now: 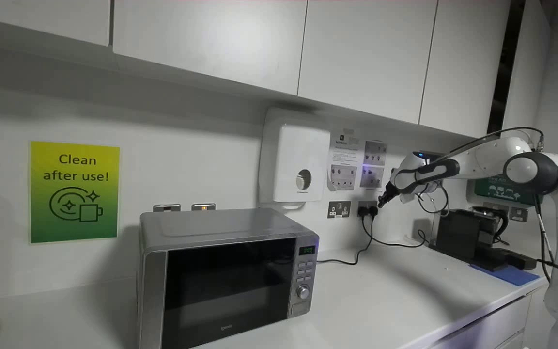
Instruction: Flip the left switch of the socket on the right
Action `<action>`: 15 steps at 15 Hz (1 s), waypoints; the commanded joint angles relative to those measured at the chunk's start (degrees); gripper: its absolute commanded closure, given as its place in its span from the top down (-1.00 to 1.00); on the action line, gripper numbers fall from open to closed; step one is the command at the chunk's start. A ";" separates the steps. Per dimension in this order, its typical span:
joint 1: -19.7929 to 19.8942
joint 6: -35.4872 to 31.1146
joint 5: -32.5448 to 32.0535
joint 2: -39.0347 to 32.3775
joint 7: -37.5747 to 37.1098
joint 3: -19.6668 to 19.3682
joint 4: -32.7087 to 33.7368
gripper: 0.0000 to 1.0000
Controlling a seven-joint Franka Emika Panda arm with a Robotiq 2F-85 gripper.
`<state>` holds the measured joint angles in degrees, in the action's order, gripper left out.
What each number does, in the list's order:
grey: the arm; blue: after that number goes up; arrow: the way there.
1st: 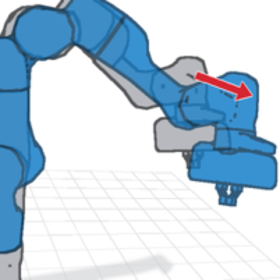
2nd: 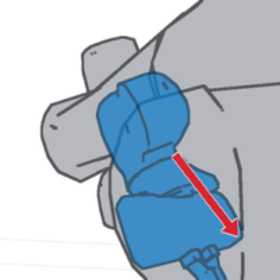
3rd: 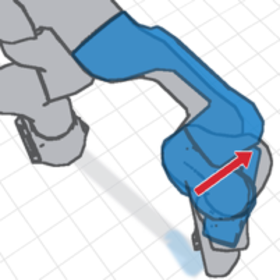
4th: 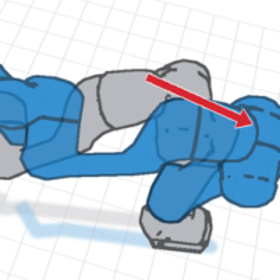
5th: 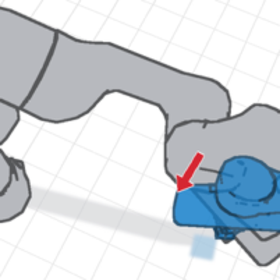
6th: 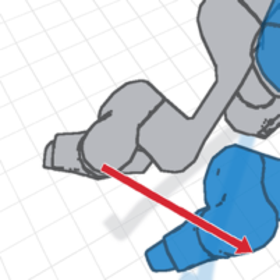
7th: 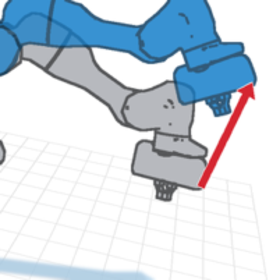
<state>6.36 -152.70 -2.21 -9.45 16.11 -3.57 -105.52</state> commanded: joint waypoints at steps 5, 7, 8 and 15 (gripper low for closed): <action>0.14 1.72 8.59 14.52 12.92 -0.48 -14.61 -1.00; -0.28 2.86 7.73 17.16 12.73 -1.50 -16.74 -1.00; -0.44 3.46 7.18 18.29 12.59 -1.96 -17.60 -1.00; -1.01 5.63 4.45 25.27 11.17 -4.39 -22.69 -1.00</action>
<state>6.02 -148.51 4.08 11.22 26.73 -6.60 -124.85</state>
